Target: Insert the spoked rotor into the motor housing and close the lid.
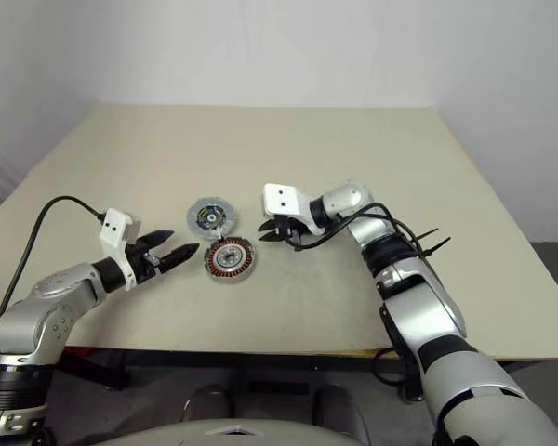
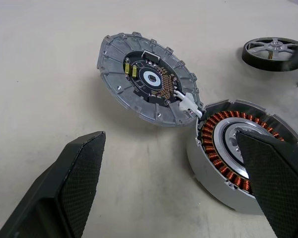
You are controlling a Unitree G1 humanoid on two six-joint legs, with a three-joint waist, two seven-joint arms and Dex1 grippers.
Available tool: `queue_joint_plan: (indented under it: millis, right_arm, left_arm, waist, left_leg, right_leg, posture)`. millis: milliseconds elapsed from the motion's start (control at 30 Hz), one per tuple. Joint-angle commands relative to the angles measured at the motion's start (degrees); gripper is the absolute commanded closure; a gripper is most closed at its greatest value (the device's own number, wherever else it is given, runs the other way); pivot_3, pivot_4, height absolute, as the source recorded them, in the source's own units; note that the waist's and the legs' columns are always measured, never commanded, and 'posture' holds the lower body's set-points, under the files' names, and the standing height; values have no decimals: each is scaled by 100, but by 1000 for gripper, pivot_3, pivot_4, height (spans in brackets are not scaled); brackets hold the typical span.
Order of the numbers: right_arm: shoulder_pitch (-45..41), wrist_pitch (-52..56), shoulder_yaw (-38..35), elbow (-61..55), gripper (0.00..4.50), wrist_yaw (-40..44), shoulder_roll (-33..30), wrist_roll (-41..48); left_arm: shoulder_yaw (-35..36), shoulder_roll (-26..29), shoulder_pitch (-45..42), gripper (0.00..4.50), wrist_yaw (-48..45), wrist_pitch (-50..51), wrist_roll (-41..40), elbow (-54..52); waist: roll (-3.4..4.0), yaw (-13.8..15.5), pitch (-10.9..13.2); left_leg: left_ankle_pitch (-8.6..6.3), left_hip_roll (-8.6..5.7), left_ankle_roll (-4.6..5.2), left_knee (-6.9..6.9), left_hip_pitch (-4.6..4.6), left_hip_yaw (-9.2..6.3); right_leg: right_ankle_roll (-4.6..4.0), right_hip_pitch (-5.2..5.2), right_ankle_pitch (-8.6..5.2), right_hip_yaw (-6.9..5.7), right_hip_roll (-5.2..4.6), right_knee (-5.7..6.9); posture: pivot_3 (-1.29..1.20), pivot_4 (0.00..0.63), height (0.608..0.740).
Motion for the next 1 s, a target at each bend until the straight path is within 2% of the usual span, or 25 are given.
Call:
queue_joint_plan:
  millis: [33, 267, 533, 633, 767, 1000]
  right_arm:
    - [-425, -235, -259, 246, 3742, -245, -336, -100]
    - [-600, -476, -354, 1055, 3742, -701, -858, -406]
    - [-511, 254, -1029, 1668, 3742, -1389, -1204, -130]
    - [-456, 569, -1377, 1744, 3163, -1472, -1319, 63]
    - [-310, 1041, -1725, 1768, 1888, -1423, -1395, 307]
    - [-72, 3140, -2599, 1827, 1888, -543, -1449, 1297]
  left_arm:
    - [16, -6, -47, 0, -16, -122, 29, -97]
    - [0, -60, -31, 0, -7, -145, 47, -81]
    - [-18, -104, -2, 0, 9, -157, 60, -81]
    - [-41, -117, 26, 0, -4, -170, 74, -68]
    - [-71, -140, -14, 0, 1, -166, 86, -40]
    - [-119, -182, -52, 0, -9, -194, 124, 45]
  waist:
    - [-1, 9, 0]
    - [-1, 1, 1]
    - [0, 7, 2]
    - [0, 10, 2]
    - [1, 15, 2]
    - [3, 26, 2]
  left_leg:
    - [0, -1, 0, 0, -1, 0]
    - [0, -1, 2, 0, -3, 0]
    - [0, -2, 3, 1, -5, 0]
    - [0, -2, 5, 1, -6, 0]
    - [0, -1, 5, 2, -4, 1]
    - [2, 2, 10, 6, -9, 0]
  right_leg:
    - [0, 0, 0, -1, -1, 0]
    - [0, 0, 0, 0, 0, -3]
    - [0, -1, 0, 0, 0, -1]
    - [-1, -1, 0, -4, 0, -3]
    - [-1, -1, 0, -34, 0, -1]
    - [-2, 0, 0, -51, -2, 0]
  posture:
    - [0, 0, 740]
    - [0, 0, 740]
    - [0, 0, 740]
    - [0, 0, 740]
    - [0, 0, 740]
    - [0, 0, 740]
